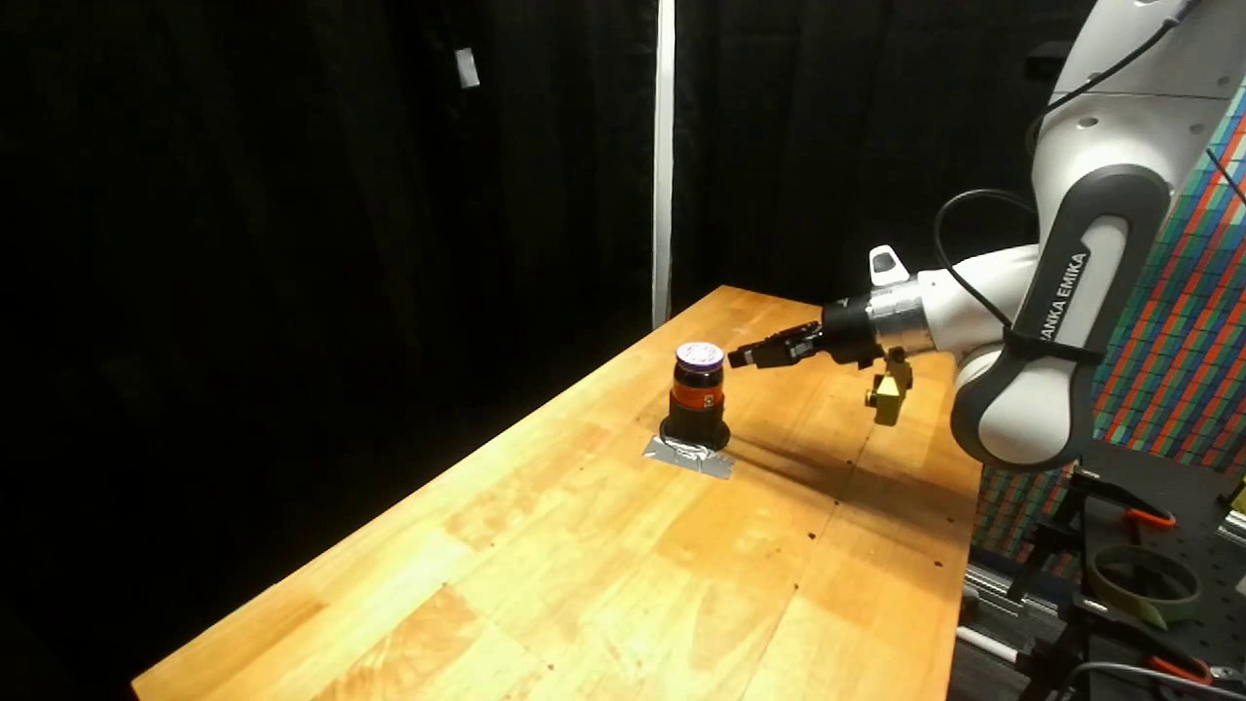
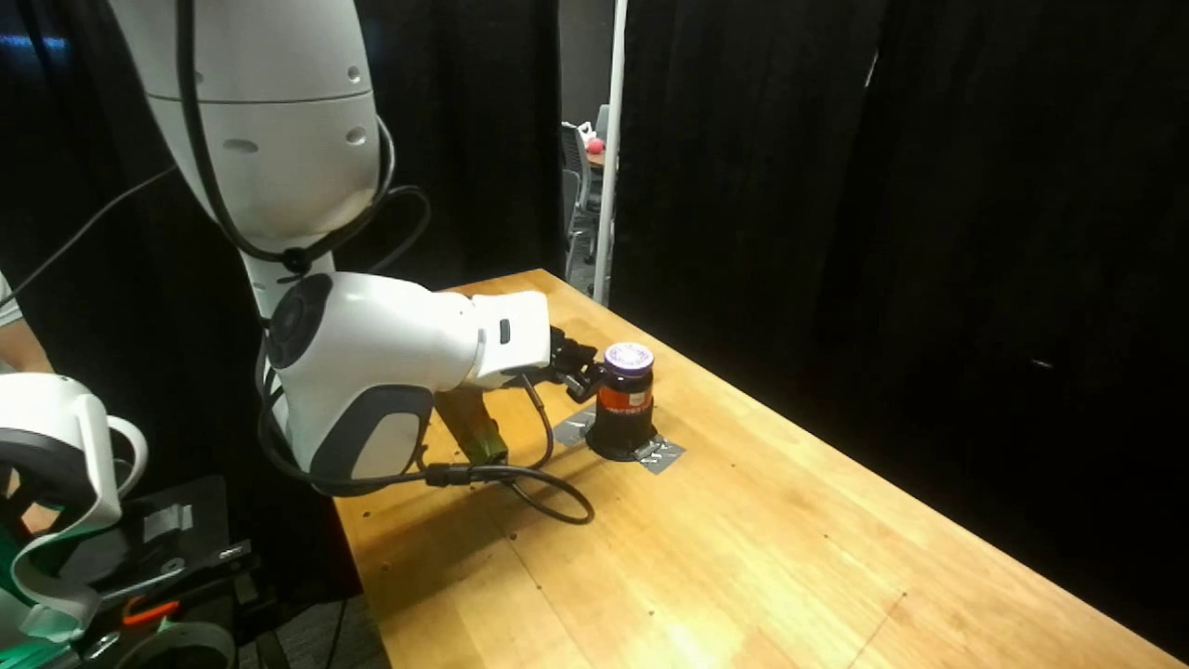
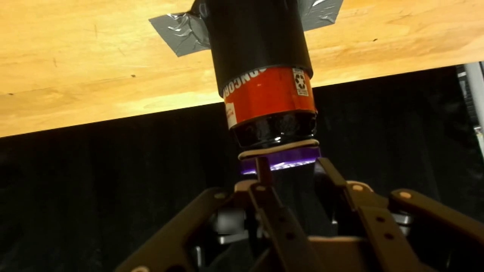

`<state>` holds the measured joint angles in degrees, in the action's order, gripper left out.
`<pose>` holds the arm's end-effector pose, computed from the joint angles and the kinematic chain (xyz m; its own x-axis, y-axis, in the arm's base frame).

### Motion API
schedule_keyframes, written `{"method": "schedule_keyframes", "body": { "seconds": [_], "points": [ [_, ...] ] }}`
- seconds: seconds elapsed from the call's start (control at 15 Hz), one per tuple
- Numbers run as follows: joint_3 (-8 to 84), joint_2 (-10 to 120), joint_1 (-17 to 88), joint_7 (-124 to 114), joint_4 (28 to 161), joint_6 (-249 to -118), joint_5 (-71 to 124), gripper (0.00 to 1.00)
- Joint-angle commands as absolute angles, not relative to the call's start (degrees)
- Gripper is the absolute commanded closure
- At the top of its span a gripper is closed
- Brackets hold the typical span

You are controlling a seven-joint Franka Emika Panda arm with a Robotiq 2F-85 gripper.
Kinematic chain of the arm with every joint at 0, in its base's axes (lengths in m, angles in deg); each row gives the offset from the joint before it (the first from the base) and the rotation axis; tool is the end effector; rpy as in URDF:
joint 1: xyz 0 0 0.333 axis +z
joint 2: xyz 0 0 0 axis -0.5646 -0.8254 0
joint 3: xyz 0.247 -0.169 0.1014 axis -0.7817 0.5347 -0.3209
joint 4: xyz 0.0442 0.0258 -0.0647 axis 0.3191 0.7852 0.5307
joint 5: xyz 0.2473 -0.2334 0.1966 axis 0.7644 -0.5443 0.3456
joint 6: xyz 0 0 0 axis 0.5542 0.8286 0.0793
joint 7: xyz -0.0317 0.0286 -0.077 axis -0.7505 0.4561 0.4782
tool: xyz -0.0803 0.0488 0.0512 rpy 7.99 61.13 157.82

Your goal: Put the elastic around the bottle

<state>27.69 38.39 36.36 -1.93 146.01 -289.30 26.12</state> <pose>0.4721 0.0770 0.2067 0.4668 -0.0972 0.8790 0.1267 -0.9763 -0.1752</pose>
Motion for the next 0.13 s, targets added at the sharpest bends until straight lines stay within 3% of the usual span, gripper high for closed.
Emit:
{"method": "schedule_keyframes", "body": {
  "seconds": [0.0, 0.07],
  "points": [
    [27.7, 38.6, 36.4, -1.9, 146.1, -289.1, 26.1, 0.63],
    [27.7, 38.6, 36.4, -1.9, 146.1, -289.1, 26.1, 0.63]
  ]
}}
